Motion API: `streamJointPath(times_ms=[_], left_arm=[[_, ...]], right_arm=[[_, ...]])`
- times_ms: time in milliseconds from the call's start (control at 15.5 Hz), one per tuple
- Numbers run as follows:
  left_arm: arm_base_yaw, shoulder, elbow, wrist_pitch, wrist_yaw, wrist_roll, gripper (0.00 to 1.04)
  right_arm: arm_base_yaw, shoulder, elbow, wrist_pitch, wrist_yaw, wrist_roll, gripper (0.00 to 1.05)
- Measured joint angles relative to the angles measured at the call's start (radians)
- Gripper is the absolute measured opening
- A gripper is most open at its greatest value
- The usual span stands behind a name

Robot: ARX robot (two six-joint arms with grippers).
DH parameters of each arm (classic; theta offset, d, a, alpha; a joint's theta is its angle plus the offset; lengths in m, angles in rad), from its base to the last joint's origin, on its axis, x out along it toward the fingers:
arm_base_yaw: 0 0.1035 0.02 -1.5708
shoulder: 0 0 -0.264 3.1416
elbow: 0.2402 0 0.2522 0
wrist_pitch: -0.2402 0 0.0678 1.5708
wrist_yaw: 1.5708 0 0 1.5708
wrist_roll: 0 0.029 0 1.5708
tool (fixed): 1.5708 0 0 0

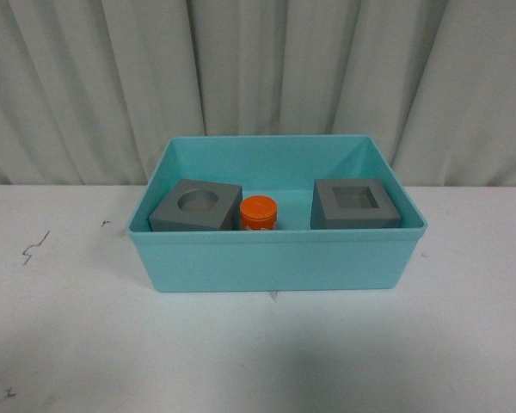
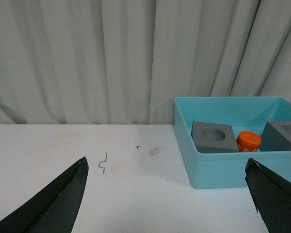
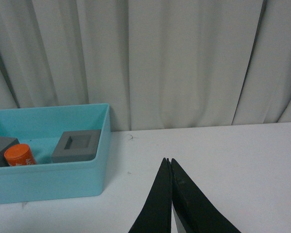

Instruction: Place gray and orange parts in blue box

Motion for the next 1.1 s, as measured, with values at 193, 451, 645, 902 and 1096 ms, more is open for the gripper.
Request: streamJointPath(times_ms=[193,451,645,902,1096], left_arm=[[0.000,0.000,0.000,0.000,0.000,0.000,0.98],[0.000,0.000,0.000,0.000,0.000,0.000,0.98],[0.000,0.000,0.000,0.000,0.000,0.000,0.98],[0.000,0.000,0.000,-0.001,0.000,0.000,0.98],[0.000,0.000,0.000,0.000,0.000,0.000,0.98]], right_arm=[[0.000,-0.087,0.000,-0.086,0.000,0.000,0.02],[0.000,-0.166,0.000,-0.166,0.000,0.000,0.02],[0.000,-0.210,0.000,-0.211,0.000,0.000,0.02],[0.000,-0.388,0.004,-0.382,-0.002,0.000,0.02],[0.000,-0.388,0.000,-0.397,-0.002,0.000,0.02]])
